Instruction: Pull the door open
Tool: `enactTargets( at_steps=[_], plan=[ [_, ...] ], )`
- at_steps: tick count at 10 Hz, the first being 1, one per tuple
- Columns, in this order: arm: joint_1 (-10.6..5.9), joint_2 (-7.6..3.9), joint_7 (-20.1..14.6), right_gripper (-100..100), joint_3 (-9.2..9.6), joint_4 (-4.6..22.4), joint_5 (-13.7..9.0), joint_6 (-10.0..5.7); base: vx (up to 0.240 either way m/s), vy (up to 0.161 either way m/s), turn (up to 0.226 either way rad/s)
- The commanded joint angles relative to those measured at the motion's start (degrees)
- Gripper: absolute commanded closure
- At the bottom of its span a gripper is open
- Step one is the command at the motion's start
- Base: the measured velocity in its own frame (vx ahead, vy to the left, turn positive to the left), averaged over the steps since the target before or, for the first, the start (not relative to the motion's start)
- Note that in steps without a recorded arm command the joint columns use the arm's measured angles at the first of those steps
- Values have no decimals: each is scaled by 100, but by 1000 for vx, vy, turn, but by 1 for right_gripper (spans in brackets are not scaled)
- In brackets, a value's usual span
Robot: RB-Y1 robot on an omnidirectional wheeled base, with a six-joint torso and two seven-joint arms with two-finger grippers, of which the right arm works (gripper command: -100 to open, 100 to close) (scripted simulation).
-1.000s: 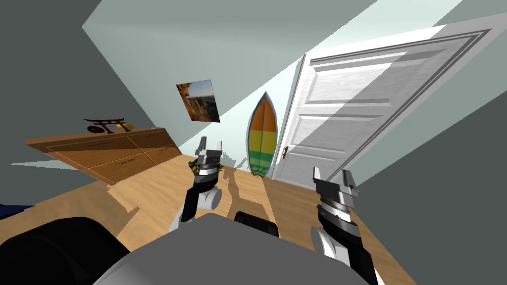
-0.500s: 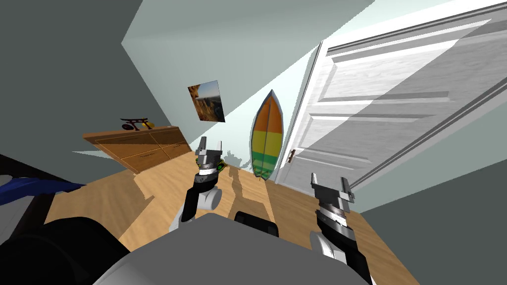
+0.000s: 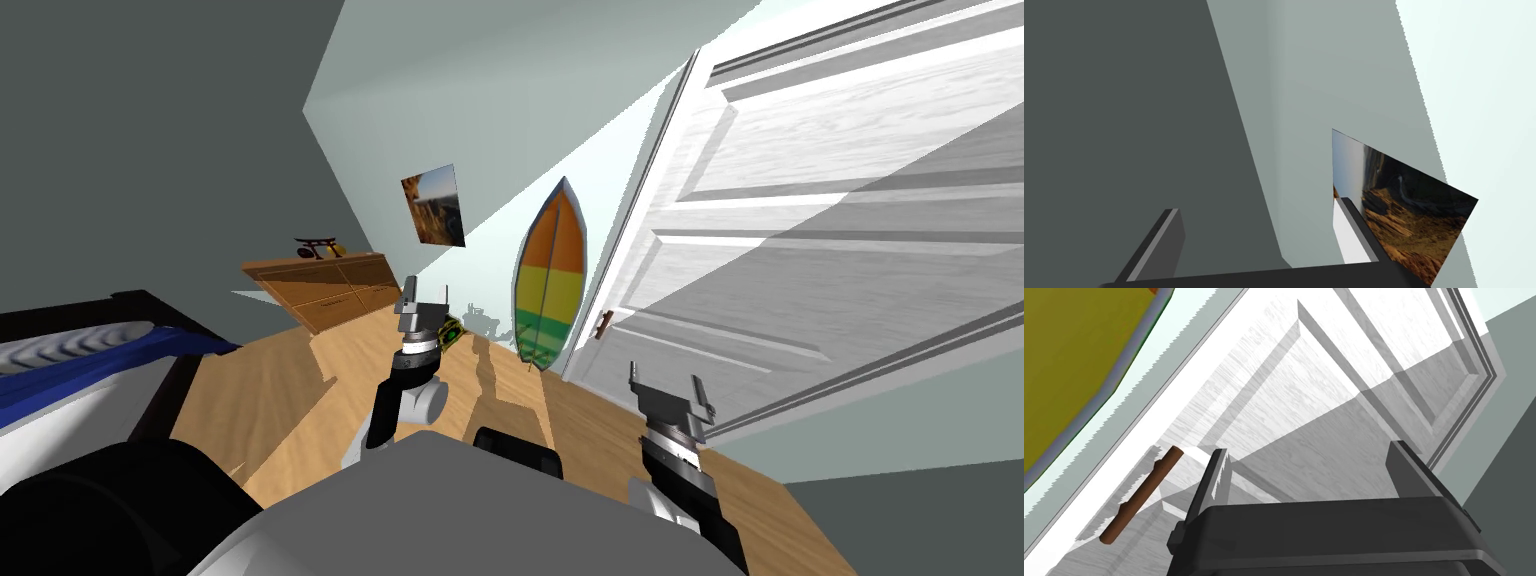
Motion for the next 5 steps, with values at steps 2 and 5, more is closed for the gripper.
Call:
enactTargets(
  at_steps=[2,5],
  plan=[
    [-24,-38,-438,-100,15,458,-329,-120,77,-68,193],
    [-39,-88,-778,-100,6,807,-592,-213,54,-41,151]
  ],
)
